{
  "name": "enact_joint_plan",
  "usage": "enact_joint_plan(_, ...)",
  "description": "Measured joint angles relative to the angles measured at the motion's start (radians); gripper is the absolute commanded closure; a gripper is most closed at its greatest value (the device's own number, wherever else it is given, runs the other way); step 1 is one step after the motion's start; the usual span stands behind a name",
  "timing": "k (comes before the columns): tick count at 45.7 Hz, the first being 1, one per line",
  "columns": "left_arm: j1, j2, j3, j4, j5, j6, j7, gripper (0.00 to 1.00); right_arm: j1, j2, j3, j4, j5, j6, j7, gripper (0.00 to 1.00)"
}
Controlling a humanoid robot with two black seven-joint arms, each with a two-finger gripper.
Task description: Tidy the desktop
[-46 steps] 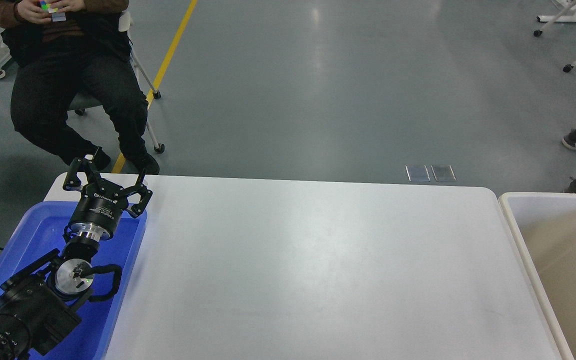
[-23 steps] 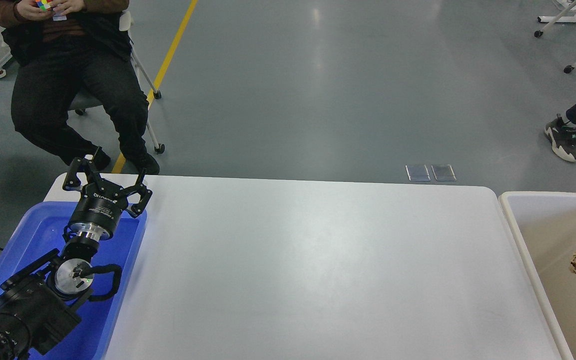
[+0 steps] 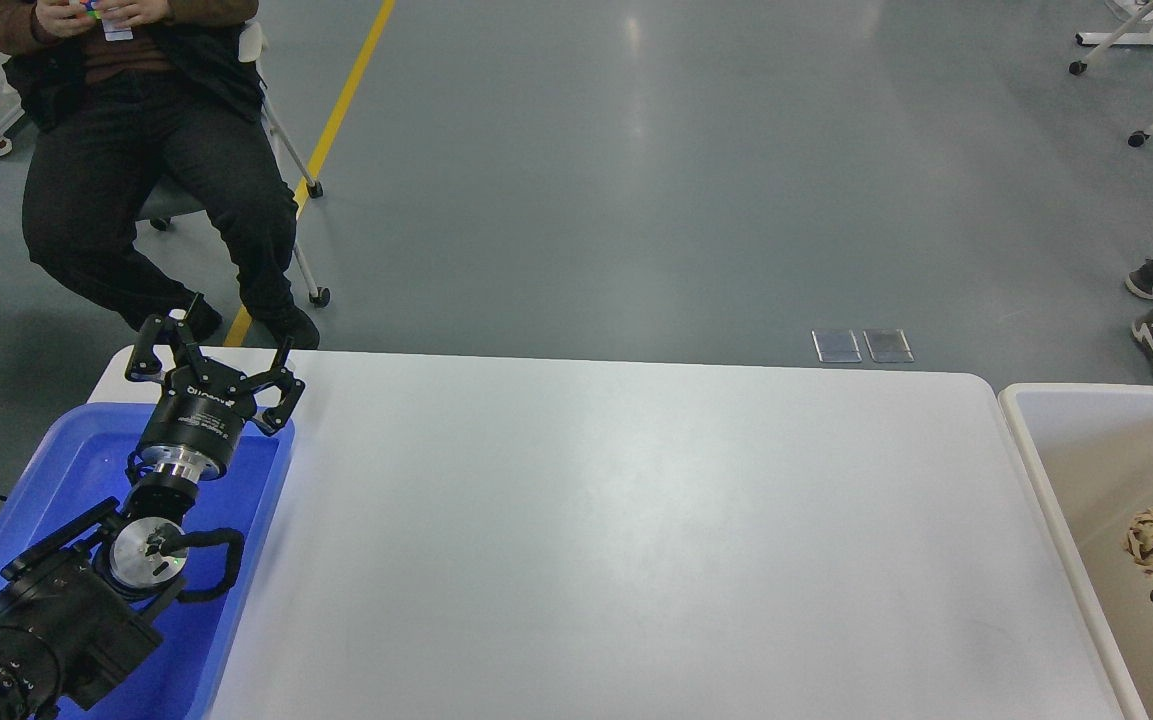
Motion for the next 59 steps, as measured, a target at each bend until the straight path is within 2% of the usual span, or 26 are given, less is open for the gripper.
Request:
enact_joint_plan(23,0.0,0.0,0.0,0.0,0.0,0.001,0.0,0.0,0.013,-0.027,0.038,-0.002,0.006,-0.016,-0.005,0.0)
enact_joint_plan(41,0.0,0.0,0.0,0.0,0.0,0.001,0.0,0.0,0.014,-0.038,0.013,-0.003,-0.004,-0.008,-0.004,0.0)
enact_joint_plan(59,0.0,0.0,0.0,0.0,0.0,0.0,0.0,0.0,0.091,-0.047,-0.037,-0.005,-0.008,-0.007,-0.006,0.0)
